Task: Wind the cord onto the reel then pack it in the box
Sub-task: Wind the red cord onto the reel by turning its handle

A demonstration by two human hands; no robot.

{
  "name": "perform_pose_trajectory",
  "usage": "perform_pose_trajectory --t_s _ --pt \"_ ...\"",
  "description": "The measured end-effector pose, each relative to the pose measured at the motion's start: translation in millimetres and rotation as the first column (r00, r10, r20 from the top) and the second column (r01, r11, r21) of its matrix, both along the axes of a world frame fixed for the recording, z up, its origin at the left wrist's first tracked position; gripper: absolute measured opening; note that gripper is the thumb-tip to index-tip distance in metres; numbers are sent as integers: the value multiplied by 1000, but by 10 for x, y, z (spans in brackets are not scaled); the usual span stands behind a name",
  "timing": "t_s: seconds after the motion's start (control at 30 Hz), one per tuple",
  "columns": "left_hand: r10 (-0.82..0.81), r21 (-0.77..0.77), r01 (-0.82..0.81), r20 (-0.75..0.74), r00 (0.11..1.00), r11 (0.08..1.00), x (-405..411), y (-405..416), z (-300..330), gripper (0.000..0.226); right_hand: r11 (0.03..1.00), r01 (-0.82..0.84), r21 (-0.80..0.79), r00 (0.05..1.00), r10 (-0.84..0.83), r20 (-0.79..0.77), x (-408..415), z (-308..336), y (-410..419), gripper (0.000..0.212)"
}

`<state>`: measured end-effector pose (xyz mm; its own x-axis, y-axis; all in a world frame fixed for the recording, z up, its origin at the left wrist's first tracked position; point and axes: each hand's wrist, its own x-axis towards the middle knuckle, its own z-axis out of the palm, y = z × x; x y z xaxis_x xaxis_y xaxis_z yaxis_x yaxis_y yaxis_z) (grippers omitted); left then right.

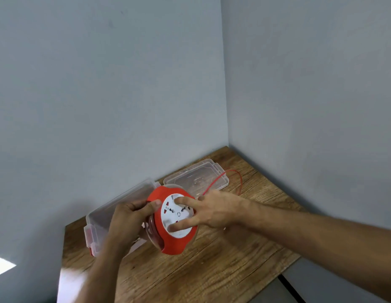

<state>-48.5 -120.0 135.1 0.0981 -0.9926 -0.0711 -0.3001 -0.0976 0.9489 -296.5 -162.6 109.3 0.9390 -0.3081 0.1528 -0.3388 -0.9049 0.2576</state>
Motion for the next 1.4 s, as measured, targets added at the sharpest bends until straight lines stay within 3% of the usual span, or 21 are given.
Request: perform_pose_trajectory --t_s 0.13,0.27,0.37,0.43,0.53,0.57,0.63,0.7,0.77,0.8,0.83,0.87,0.9,0.93,0.97,1.0,1.07,1.13,1.3,1.4 --pt "-105 56 101 64 992 993 -26 -13 -6 12 998 -19 -55 997 15 -80 66 3 -50 66" --pt "-92 49 91 21 996 995 -56 27 -66 25 985 16 -173 1000 -14 11 103 -94 -49 70" --pt "-90 17 90 -18 996 996 -63 45 -103 24 981 193 -35 976 -189 107 174 -203 -11 59" --pt "-88 -13 87 -29 996 996 -76 49 -153 25 924 340 177 879 -379 291 275 -287 51 60" --pt "-2 -64 -2 -63 998 998 -102 48 -251 30 673 471 570 507 -735 450 468 -349 182 65" --pt "20 -86 -26 -65 998 996 -119 50 -276 26 547 428 719 376 -832 408 532 -328 223 66" --pt "44 -129 -47 -23 999 990 -155 65 -323 20 251 147 957 162 -960 227 668 -284 277 65" --pt "53 -157 -49 21 998 986 -183 90 -380 25 22 -198 980 41 -999 31 747 -230 297 62" --pt "68 -168 -62 32 997 984 -183 84 -419 24 -82 -361 929 39 -997 -73 752 -203 314 58" --pt "84 -164 -82 5 996 983 -169 72 -434 22 -71 -329 942 67 -996 -51 721 -195 328 56" --pt "105 -146 -111 -48 993 983 -150 61 -443 19 17 -173 985 116 -993 37 660 -196 339 53" --pt "126 -120 -138 -104 987 983 -130 50 -443 16 195 111 975 211 -963 168 574 -209 341 50" --pt "142 -90 -156 -146 979 984 -103 42 -434 14 436 404 804 357 -885 300 473 -247 328 50" --pt "148 -64 -160 -165 975 985 -75 40 -420 13 665 528 528 553 -741 380 364 -294 304 53" --pt "149 -42 -158 -169 974 986 -54 36 -398 16 826 482 292 728 -563 392 264 -318 272 58" --pt "143 -26 -149 -157 977 989 -32 34 -379 19 921 360 151 853 -391 347 189 -320 242 59" --pt "121 7 -121 -117 986 993 13 24 -356 18 988 134 76 970 -147 193 99 -303 165 60" --pt "76 15 -75 -67 995 997 45 29 -351 15 997 55 58 993 -61 100 70 -269 112 64" --pt "18 12 -18 -20 1000 1000 12 58 -295 21 991 133 -34 968 -122 219 98 -122 77 62" --pt "30 -6 -30 -26 999 1000 -16 45 -284 21 969 228 92 961 -240 140 167 -77 68 67"
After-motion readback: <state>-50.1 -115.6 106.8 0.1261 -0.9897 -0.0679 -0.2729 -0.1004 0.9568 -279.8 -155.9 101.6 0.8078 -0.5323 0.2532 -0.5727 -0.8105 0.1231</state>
